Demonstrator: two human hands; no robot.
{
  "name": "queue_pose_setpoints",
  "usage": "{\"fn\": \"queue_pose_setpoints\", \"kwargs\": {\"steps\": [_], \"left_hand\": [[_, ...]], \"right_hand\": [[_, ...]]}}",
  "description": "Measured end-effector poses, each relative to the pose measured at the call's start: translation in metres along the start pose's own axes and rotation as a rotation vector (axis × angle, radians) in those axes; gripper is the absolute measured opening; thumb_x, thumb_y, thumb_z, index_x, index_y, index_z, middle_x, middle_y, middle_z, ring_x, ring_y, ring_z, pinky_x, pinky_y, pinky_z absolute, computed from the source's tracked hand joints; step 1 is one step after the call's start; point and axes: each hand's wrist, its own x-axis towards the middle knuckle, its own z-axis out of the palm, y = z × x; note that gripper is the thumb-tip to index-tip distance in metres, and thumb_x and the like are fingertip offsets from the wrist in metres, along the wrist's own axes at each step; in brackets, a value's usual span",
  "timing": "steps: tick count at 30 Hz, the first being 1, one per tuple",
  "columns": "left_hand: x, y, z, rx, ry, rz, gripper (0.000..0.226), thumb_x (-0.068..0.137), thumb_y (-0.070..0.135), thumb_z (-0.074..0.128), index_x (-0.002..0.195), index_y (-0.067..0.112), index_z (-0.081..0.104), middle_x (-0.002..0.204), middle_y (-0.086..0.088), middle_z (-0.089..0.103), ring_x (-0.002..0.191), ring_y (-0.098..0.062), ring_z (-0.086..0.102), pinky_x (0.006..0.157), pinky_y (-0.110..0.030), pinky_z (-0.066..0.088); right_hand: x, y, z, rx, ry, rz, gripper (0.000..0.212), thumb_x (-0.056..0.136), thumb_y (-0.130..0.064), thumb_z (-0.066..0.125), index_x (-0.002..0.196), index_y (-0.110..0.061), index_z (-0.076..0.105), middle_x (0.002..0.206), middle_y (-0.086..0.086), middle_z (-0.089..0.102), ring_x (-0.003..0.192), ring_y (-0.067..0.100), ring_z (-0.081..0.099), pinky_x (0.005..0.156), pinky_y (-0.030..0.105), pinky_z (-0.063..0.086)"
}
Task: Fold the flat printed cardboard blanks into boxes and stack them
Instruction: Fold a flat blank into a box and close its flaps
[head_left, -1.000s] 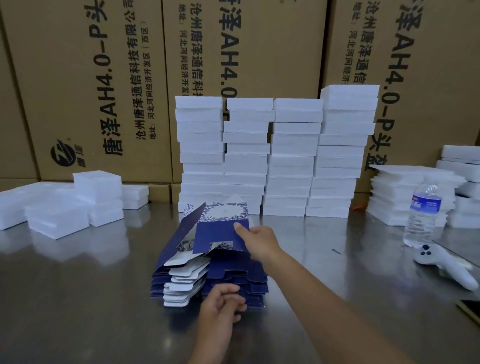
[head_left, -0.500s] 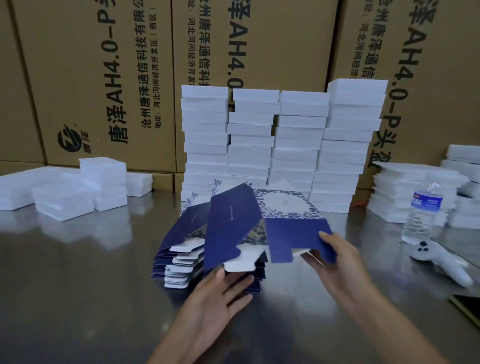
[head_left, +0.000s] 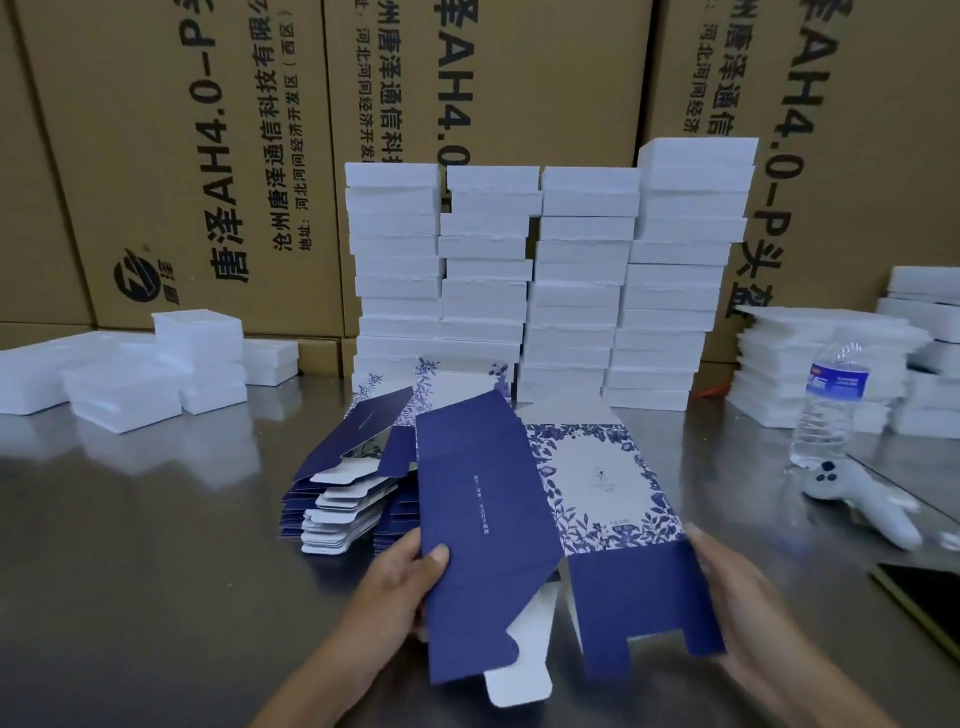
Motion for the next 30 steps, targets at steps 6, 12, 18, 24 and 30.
{"fn": "queue_pose_setpoints", "kwargs": {"steps": [6,12,18,24,30], "left_hand": [[0.0,0.002,0.0,0.016,0.036,0.065,0.022,0.097,0.007,0.043,0.114,0.006,0.058,0.083,-0.003,0.074,0.062,-0.009,0.068,0.046,-0.013,0.046],[0.003,-0.003,0.004,0.136,0.129,0.11,0.022,0.099,0.015,0.041,0.1,0.013,0.063,0.065,0.011,0.068,0.051,0.0,0.056,0.042,-0.011,0.039],[0.009,-0.011,0.013,0.335,0.422,0.28,0.036,0.101,0.019,0.038,0.071,0.004,0.051,0.066,0.002,0.056,0.062,-0.011,0.048,0.057,-0.014,0.037],[0.025,-0.002,0.027,0.32,0.405,0.29,0.033,0.1,0.018,0.041,0.074,0.002,0.053,0.067,-0.007,0.057,0.06,-0.009,0.051,0.059,-0.019,0.04],[0.038,-0.002,0.023,0.328,0.281,0.241,0.033,0.1,0.024,0.041,0.084,0.003,0.06,0.078,-0.011,0.066,0.07,-0.016,0.059,0.068,-0.032,0.046]], "right_hand": [[0.003,0.016,0.0,-0.263,0.077,-0.113,0.036,0.095,-0.018,0.051,0.084,0.015,0.059,0.078,0.026,0.066,0.078,0.02,0.055,0.074,0.035,0.041],[0.006,0.022,-0.01,-0.57,0.057,-0.27,0.035,0.097,-0.015,0.046,0.073,0.009,0.054,0.066,0.01,0.053,0.06,0.011,0.042,0.055,0.025,0.034],[0.011,0.033,-0.015,-0.654,0.048,-0.353,0.037,0.097,-0.018,0.046,0.071,0.008,0.046,0.065,0.009,0.043,0.063,0.013,0.038,0.057,0.03,0.027],[0.015,0.02,-0.021,-0.299,0.106,-0.165,0.031,0.095,-0.014,0.05,0.069,-0.007,0.063,0.063,-0.009,0.068,0.055,0.004,0.059,0.058,0.016,0.044],[0.016,0.013,-0.024,-0.256,0.15,-0.122,0.029,0.097,-0.021,0.048,0.087,-0.008,0.072,0.086,0.009,0.074,0.079,0.025,0.067,0.081,0.039,0.049]]}}
